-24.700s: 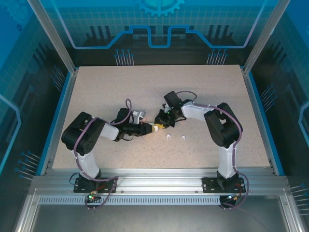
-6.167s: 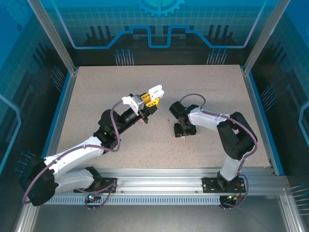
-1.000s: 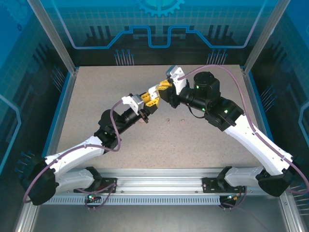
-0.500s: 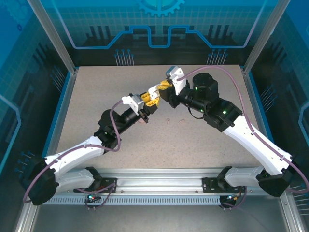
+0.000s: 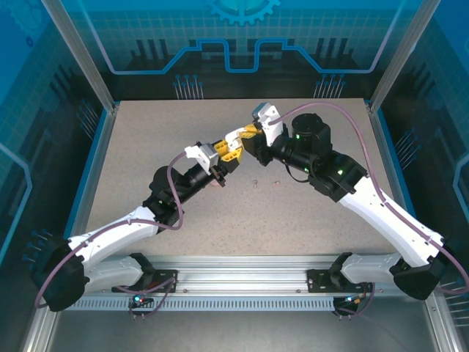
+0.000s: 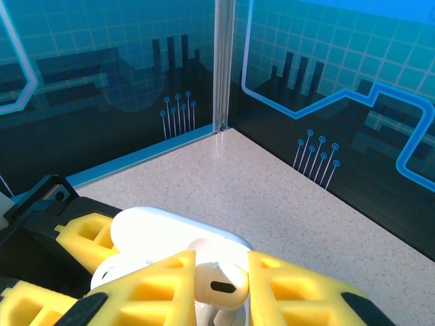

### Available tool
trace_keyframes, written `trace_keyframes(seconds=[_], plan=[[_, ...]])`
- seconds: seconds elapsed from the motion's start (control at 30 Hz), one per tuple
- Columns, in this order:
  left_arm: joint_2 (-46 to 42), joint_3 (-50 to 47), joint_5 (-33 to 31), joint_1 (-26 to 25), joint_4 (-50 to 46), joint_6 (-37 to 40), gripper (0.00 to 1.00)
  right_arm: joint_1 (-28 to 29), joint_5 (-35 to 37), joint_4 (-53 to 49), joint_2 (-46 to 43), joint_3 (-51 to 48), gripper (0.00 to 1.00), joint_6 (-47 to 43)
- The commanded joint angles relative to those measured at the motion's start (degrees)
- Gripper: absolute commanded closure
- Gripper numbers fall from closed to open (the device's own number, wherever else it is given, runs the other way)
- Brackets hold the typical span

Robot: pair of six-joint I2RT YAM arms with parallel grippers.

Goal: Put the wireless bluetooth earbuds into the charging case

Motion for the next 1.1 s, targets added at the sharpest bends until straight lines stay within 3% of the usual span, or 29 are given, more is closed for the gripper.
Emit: trace_keyframes(seconds=[0.0,0.7,1.07], plan=[[-0.42,2.33,0.03,-0.33,2.41,-0.78,1.00,0.86,0.00,1.76,-1.16,-0.58,0.78,-0.30],[0.09,2.59,0.04,-0.38,2.76,-0.84,1.00,0.95,-0.74,1.83,-2.12,-0.93,0.59,0.35],[0.40,2.61,-0.05,-0.36,2.89,-0.95,1.00,1.07,0.54,1.50,-4.54,-2.22,0.55,0.71]])
